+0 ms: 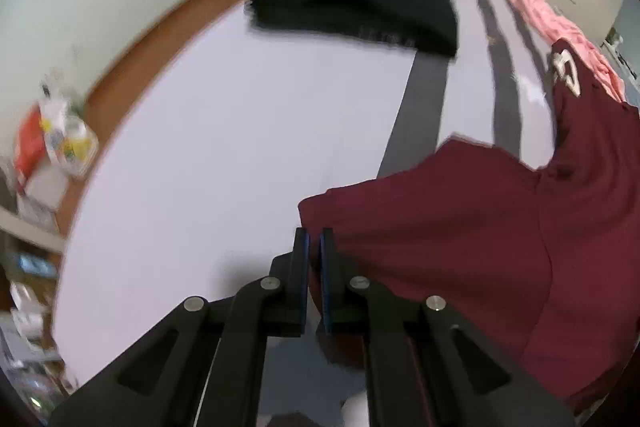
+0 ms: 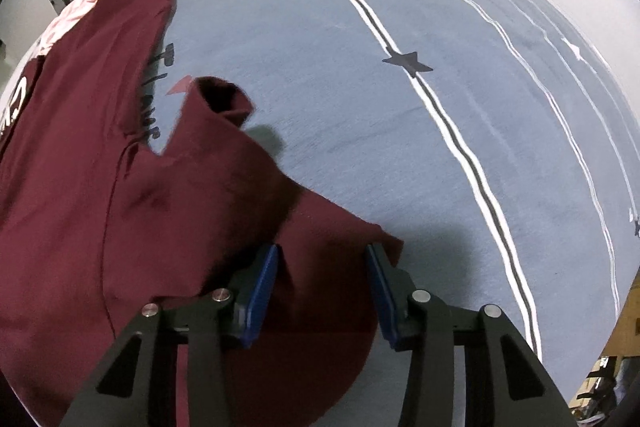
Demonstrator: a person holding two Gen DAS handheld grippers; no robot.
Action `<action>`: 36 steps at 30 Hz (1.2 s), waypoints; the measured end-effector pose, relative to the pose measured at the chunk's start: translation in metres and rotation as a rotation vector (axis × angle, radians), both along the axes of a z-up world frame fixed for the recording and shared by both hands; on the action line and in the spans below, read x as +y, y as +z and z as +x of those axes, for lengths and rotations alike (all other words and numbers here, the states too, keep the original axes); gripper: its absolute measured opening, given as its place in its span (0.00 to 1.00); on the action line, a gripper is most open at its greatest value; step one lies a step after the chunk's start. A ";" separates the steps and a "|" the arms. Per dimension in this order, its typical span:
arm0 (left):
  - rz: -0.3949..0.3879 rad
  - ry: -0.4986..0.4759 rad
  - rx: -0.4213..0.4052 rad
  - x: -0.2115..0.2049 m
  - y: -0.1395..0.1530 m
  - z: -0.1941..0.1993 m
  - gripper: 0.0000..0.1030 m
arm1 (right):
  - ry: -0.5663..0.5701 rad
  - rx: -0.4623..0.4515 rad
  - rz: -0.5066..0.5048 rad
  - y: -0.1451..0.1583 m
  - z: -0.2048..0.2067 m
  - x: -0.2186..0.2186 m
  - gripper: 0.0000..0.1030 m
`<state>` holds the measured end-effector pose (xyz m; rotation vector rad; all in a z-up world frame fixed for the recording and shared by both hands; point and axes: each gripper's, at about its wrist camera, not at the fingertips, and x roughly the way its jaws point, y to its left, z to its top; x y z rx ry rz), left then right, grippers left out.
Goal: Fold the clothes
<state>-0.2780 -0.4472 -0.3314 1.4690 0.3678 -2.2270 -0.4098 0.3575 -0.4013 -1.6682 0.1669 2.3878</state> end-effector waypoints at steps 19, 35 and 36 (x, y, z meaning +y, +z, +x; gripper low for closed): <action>0.027 -0.044 0.055 0.126 0.007 0.021 0.21 | -0.021 0.027 -0.033 0.004 0.047 0.055 0.46; 0.031 -0.097 0.032 0.159 0.005 0.006 0.21 | 0.079 0.081 -0.069 0.015 0.057 0.045 0.03; 0.030 -0.097 0.033 0.159 0.006 0.006 0.21 | 0.073 0.100 -0.064 0.025 0.063 0.047 0.03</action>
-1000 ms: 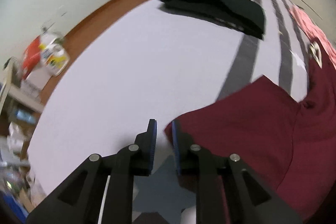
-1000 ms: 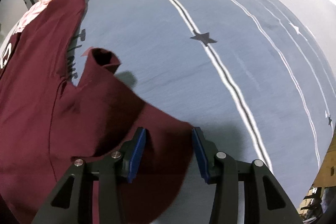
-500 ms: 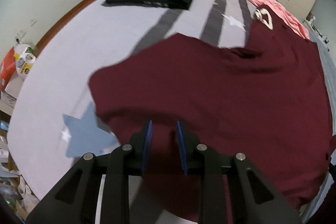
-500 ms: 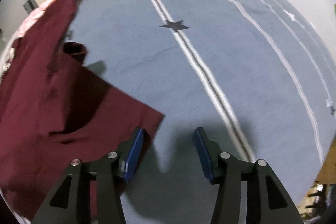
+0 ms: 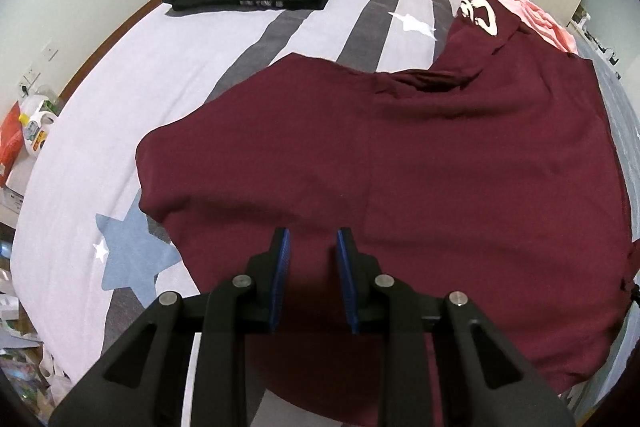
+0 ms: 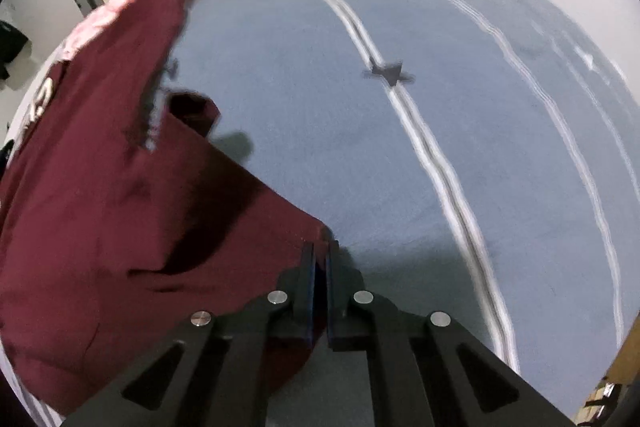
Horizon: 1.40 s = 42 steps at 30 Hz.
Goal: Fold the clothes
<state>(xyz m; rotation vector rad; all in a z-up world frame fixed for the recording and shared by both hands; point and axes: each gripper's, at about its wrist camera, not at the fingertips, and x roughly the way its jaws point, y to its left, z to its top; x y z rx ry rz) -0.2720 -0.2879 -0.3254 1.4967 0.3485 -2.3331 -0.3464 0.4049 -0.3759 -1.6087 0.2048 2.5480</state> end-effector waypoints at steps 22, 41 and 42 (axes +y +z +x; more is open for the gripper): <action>-0.046 -0.026 0.008 -0.017 0.007 -0.014 0.21 | -0.096 0.055 0.101 0.034 -0.027 0.014 0.35; 0.101 -0.185 0.041 0.053 0.006 0.089 0.26 | 0.325 -0.017 -0.115 0.001 0.082 -0.172 0.35; 0.104 -0.205 0.038 0.063 0.003 0.098 0.26 | 0.343 -0.029 -0.124 -0.003 0.091 -0.179 0.35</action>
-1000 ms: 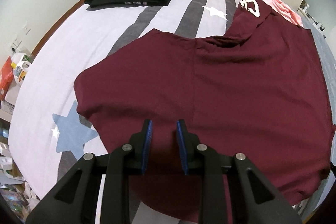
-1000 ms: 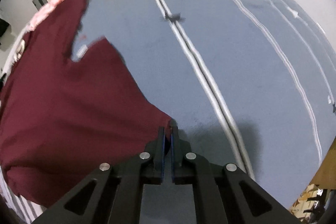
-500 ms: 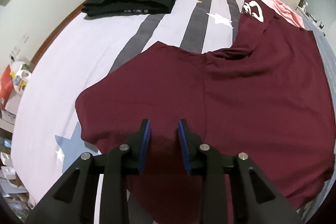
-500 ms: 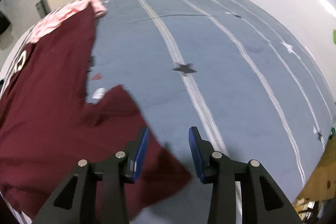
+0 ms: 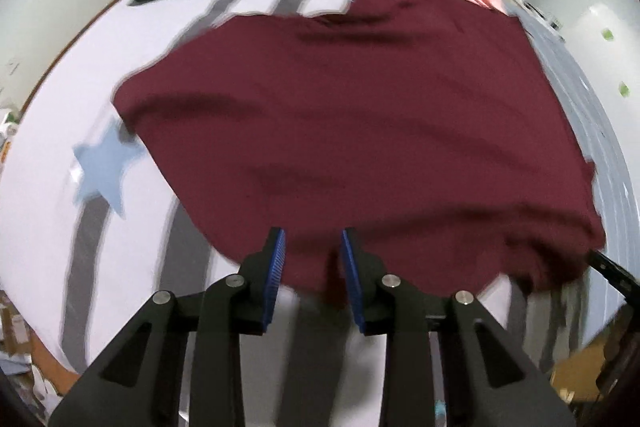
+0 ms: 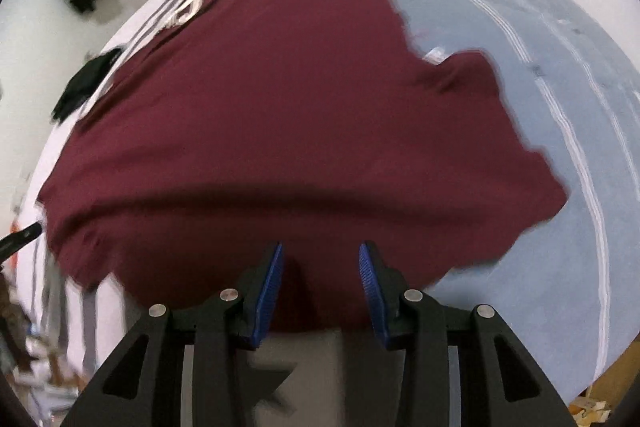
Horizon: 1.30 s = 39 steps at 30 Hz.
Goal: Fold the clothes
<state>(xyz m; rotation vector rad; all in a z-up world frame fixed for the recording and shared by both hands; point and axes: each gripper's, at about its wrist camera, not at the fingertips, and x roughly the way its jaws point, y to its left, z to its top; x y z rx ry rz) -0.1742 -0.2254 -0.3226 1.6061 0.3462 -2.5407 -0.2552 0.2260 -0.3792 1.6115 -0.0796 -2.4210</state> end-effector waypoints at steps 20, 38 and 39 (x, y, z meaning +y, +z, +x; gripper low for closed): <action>0.155 0.130 0.003 0.022 -0.043 -0.004 0.54 | -0.018 -0.069 -0.242 -0.034 0.016 -0.039 0.54; 0.094 0.098 0.025 0.042 0.000 0.020 0.05 | 0.043 -0.085 -0.257 -0.003 0.038 -0.030 0.04; 0.098 0.090 0.017 0.044 0.002 0.030 0.06 | 0.054 -0.090 -0.251 0.001 0.045 -0.028 0.04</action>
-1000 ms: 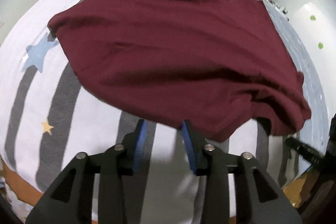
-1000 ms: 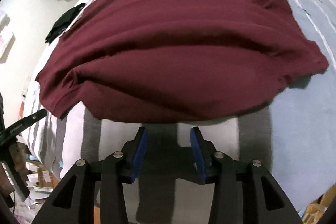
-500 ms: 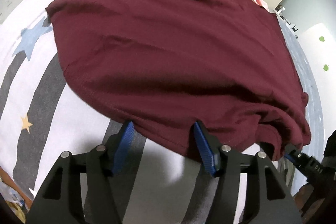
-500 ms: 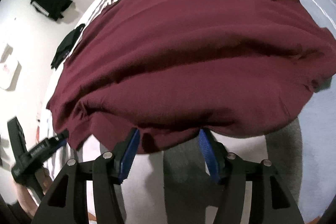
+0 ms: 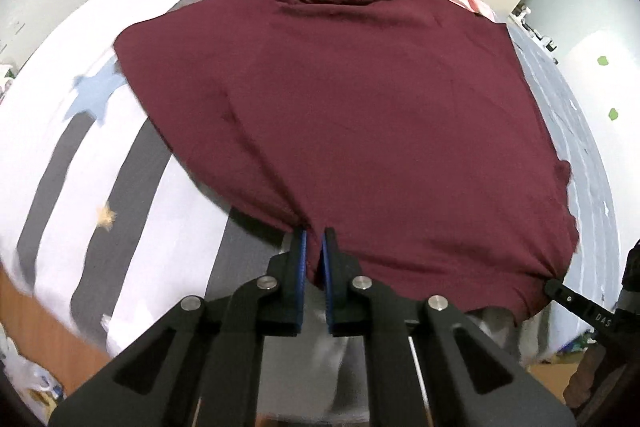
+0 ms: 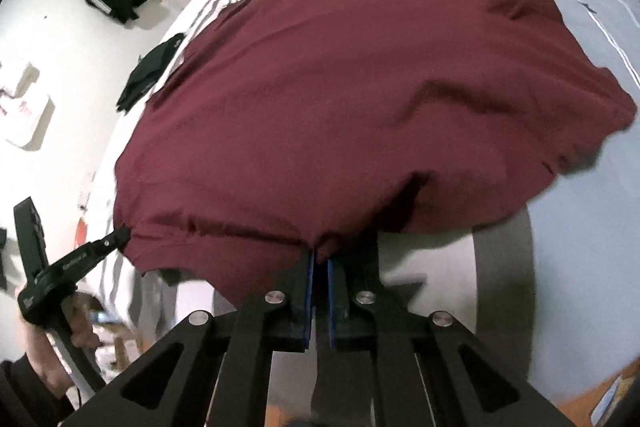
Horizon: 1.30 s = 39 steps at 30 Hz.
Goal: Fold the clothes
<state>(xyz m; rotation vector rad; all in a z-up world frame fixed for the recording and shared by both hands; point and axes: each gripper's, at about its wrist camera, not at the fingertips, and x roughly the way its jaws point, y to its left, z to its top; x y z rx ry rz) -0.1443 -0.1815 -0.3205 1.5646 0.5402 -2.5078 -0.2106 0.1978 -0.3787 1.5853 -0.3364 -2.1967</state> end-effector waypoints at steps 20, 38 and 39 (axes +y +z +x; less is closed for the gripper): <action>-0.135 0.025 -0.093 -0.013 -0.011 0.017 0.26 | -0.068 -0.022 0.175 -0.011 0.022 0.041 0.35; -0.207 0.172 -0.101 -0.124 -0.056 -0.078 0.29 | -0.495 -0.013 0.130 -0.043 -0.106 0.179 0.03; -0.200 0.173 -0.101 -0.125 -0.056 -0.078 0.29 | -0.487 -0.002 0.144 -0.037 -0.106 0.178 0.03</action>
